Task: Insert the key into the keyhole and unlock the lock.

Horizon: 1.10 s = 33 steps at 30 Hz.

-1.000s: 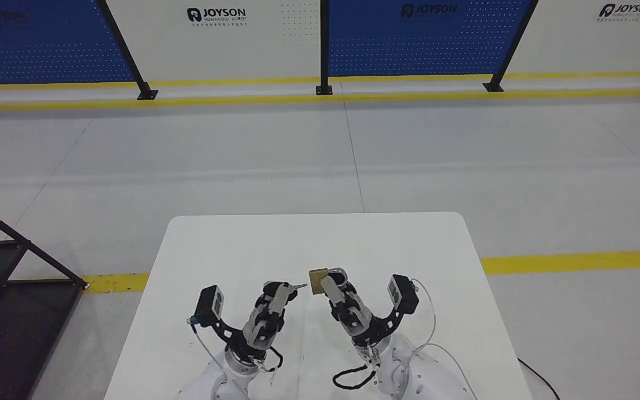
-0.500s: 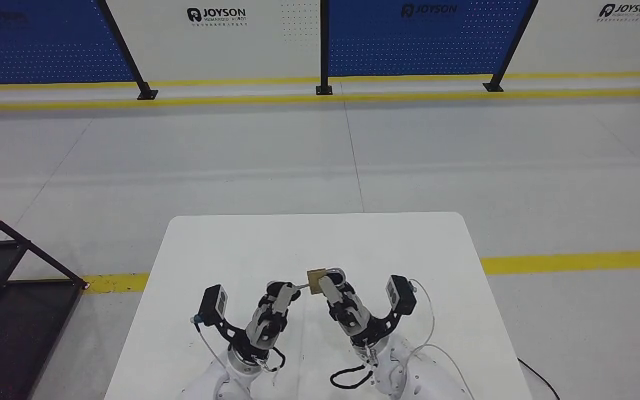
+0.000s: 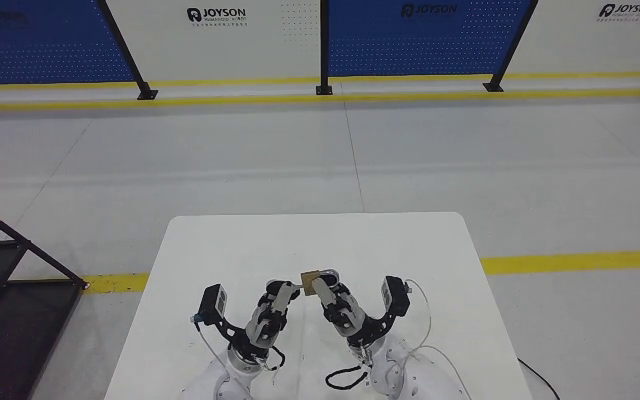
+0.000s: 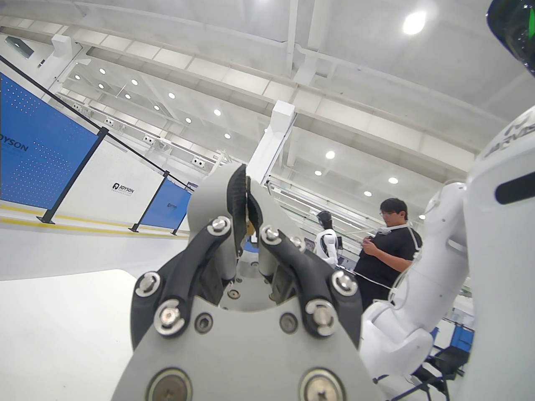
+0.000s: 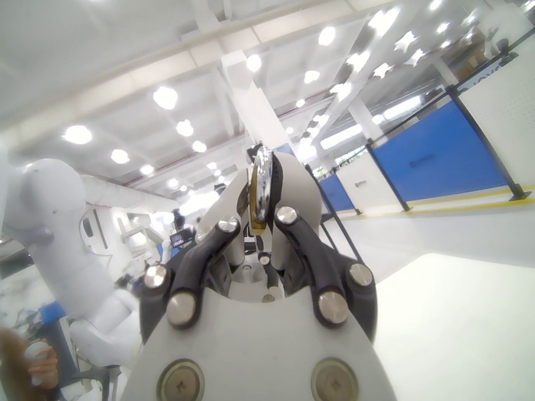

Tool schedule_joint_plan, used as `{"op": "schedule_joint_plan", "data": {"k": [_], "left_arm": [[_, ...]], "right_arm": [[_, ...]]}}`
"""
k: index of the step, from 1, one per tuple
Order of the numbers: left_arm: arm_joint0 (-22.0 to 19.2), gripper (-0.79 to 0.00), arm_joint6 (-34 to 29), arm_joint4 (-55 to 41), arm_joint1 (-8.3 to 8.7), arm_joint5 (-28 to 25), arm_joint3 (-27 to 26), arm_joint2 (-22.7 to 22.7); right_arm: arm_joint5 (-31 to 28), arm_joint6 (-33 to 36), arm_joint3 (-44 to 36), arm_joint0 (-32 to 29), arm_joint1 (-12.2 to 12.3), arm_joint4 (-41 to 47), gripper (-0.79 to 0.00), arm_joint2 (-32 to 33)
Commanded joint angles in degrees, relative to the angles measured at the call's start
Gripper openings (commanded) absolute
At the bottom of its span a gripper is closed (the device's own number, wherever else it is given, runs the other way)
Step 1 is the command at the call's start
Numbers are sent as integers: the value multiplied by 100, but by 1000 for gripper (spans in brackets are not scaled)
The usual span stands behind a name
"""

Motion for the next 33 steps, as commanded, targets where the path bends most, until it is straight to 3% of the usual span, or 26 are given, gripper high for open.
{"op": "schedule_joint_plan", "data": {"k": [1,2,4,5,8,12,13,14,19,27,33], "left_arm": [[-7,-785,28,49,-13,28,23,-2],[-6,-748,45,67,-20,45,29,0],[-6,-443,42,93,-30,42,48,10],[-8,-243,40,97,-34,40,53,8],[-13,-200,27,81,-46,27,58,2],[5,-209,2,59,-55,2,57,-36],[14,-234,-10,63,-55,-10,59,-52],[23,-311,-21,61,-54,-21,63,-72],[45,-428,-186,-38,-50,-186,106,-145],[9,-505,-351,-114,-73,-351,197,-190],[-23,-514,-392,-74,-98,-392,243,-189]], "right_arm": [[-9,-23,2,-7,-8,-24,-785,10],[-16,-29,5,-11,-11,-33,-785,18],[-31,-34,7,-20,-15,-49,-785,35],[-47,-31,7,-24,-17,-53,-785,40],[-70,-30,5,-38,-23,-54,-785,65],[-103,-24,-8,-65,-26,-59,-785,110],[-118,-27,-13,-73,-25,-54,-785,128],[-134,-25,-16,-79,-23,-51,-785,147],[-213,-3,-49,-127,-15,-2,-785,242],[-279,121,-90,-177,-18,53,-785,315],[-284,218,-105,-196,-28,78,-785,348]]}}
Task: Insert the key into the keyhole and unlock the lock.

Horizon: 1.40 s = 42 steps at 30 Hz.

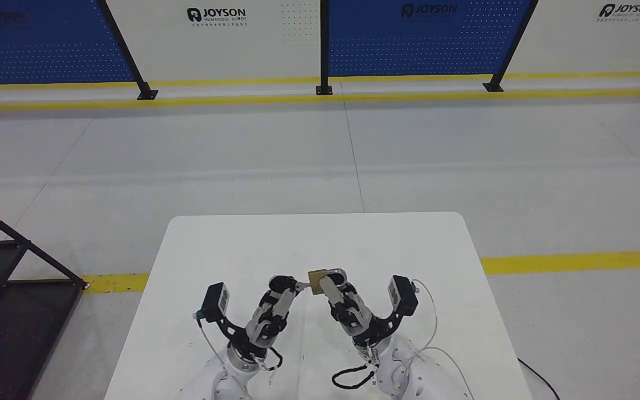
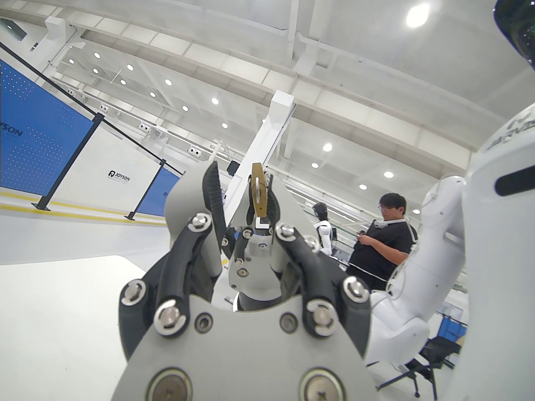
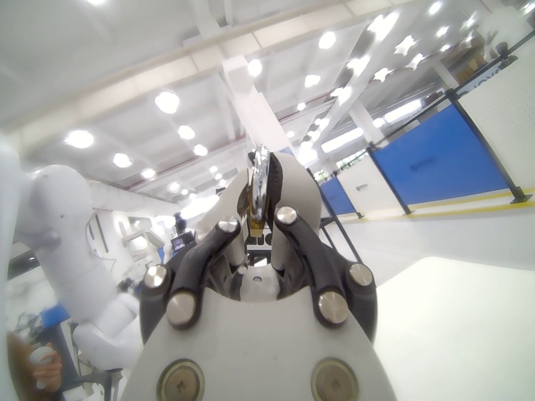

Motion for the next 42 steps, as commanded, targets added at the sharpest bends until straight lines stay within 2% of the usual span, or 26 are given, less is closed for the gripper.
{"op": "schedule_joint_plan", "data": {"k": [1,7,12,13,14,15,28,42], "left_arm": [[-3,-514,-6,14,-8,-6,8,-5],[-3,-542,-34,37,-27,-34,21,-19],[2,-613,-21,108,-43,-8,11,-37],[3,-646,-19,123,-46,-10,13,-40],[6,-763,-12,131,-49,-2,16,-45],[8,-785,-8,138,-52,-1,16,-46],[7,-785,86,513,-94,273,-9,-89],[-23,-785,1255,1883,-157,1349,152,-1]], "right_arm": [[2,35,-4,-3,-4,7,-785,8],[21,138,2,-13,-19,30,-785,19],[31,239,26,9,-39,100,-785,9],[34,250,31,9,-43,111,-785,10],[35,262,30,9,-46,120,-785,11],[37,279,31,10,-48,120,-785,14],[8,502,9,-13,-70,205,-785,44],[-6,909,-79,-112,-53,404,-785,142]]}}
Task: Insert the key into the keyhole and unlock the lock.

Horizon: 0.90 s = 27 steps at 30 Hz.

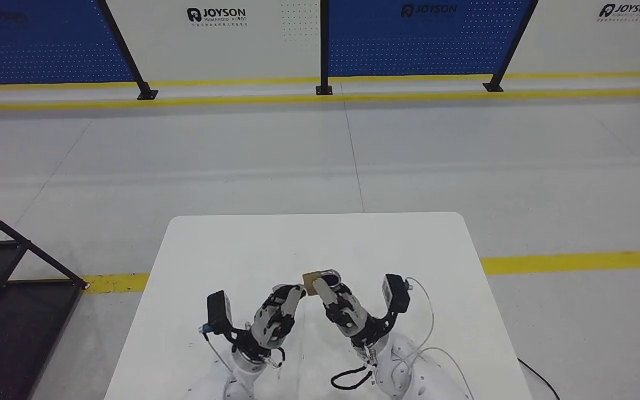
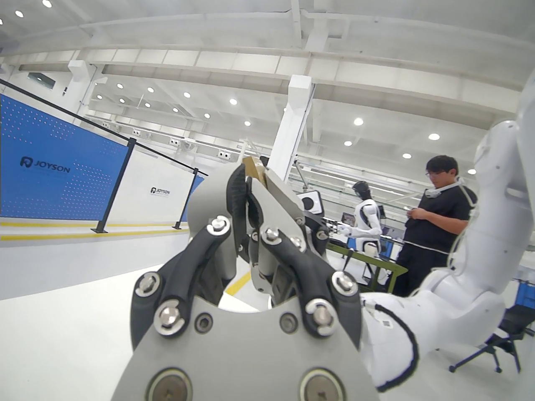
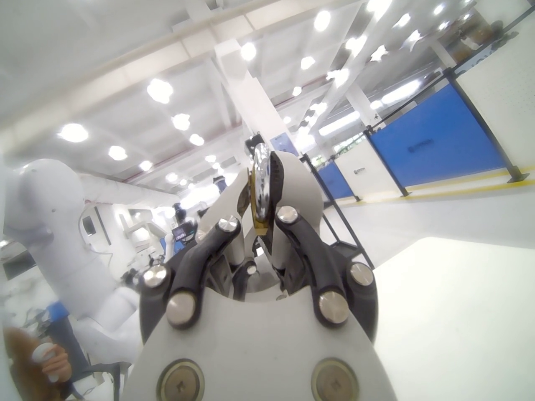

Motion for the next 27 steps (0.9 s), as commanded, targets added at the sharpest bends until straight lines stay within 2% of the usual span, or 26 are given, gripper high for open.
{"op": "schedule_joint_plan", "data": {"k": [1,5,17,24,25,27], "left_arm": [[-18,-785,171,159,-4,130,50,25],[-59,-785,396,408,-1,292,144,50],[-41,-785,861,1086,15,1249,217,87],[-52,-785,705,745,33,859,226,143],[-61,-696,654,711,38,806,227,139],[-63,-616,555,623,52,632,233,135]], "right_arm": [[-1,89,-27,-12,4,54,-785,14],[21,255,-55,-40,12,172,-785,37],[84,725,-173,-91,35,487,-785,111],[110,921,-242,-115,50,525,-785,163],[109,936,-248,-118,51,527,-785,169],[93,940,-271,-129,54,514,-785,189]]}}
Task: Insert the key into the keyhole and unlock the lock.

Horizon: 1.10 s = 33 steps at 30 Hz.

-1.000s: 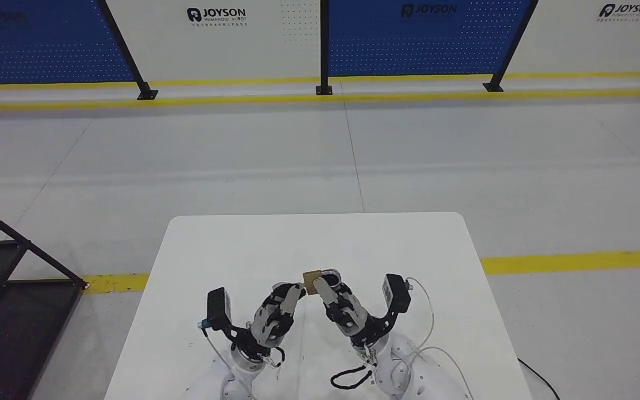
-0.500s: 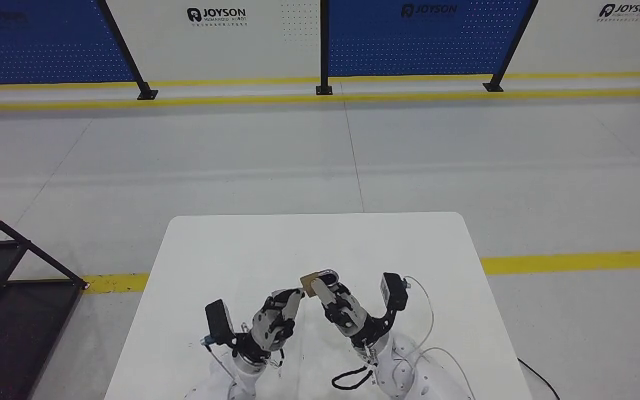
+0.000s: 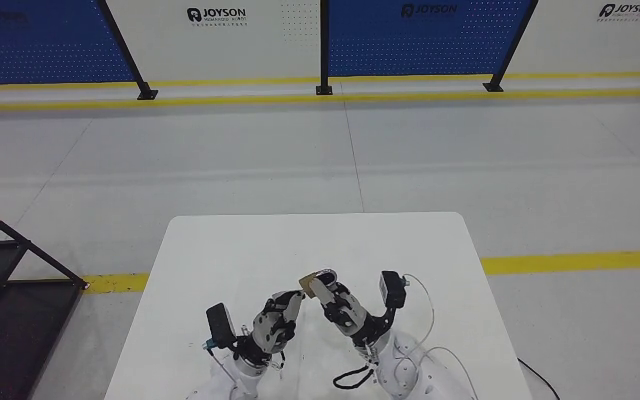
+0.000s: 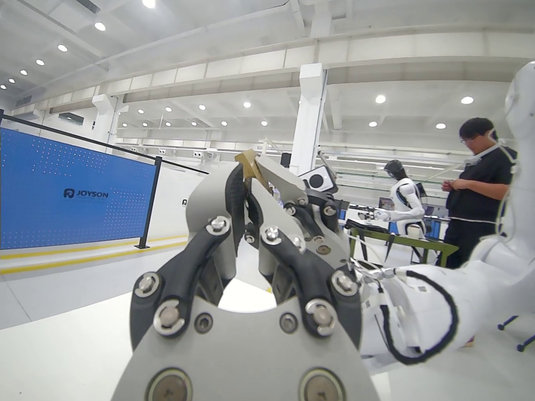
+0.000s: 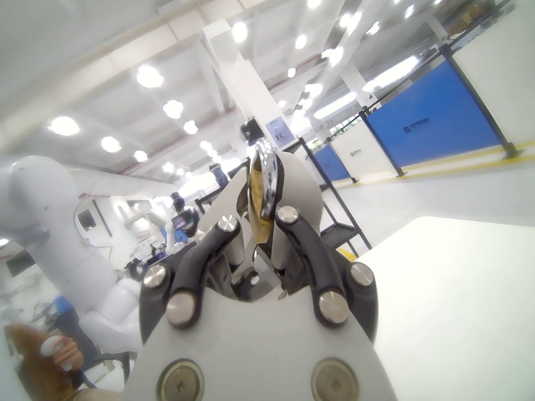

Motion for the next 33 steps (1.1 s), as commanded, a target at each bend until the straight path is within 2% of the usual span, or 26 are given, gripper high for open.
{"op": "schedule_joint_plan", "data": {"k": [1,4,5,11,15,23,33], "left_arm": [[-4,-603,-124,-105,18,-215,7,-16],[7,-529,-351,-276,58,-586,-22,-68],[24,-526,-493,-377,74,-729,-55,-74],[103,-579,-1311,-992,198,-1547,-189,-269],[108,-640,-1852,-1457,265,-2088,-193,-358],[9,-625,-2385,-2126,504,-2088,-344,-10],[-111,-662,-2554,-2692,819,-2088,-493,225]], "right_arm": [[-33,2,-20,-15,5,-23,-785,22],[-83,8,-44,-44,16,-78,-785,64],[-100,9,-58,-52,20,-96,-785,79],[-176,36,-110,-111,43,-148,-785,165],[-190,57,-137,-141,54,-146,-785,207],[-161,125,-147,-149,60,-97,-785,246],[-88,248,-150,-136,59,1,-785,250]]}}
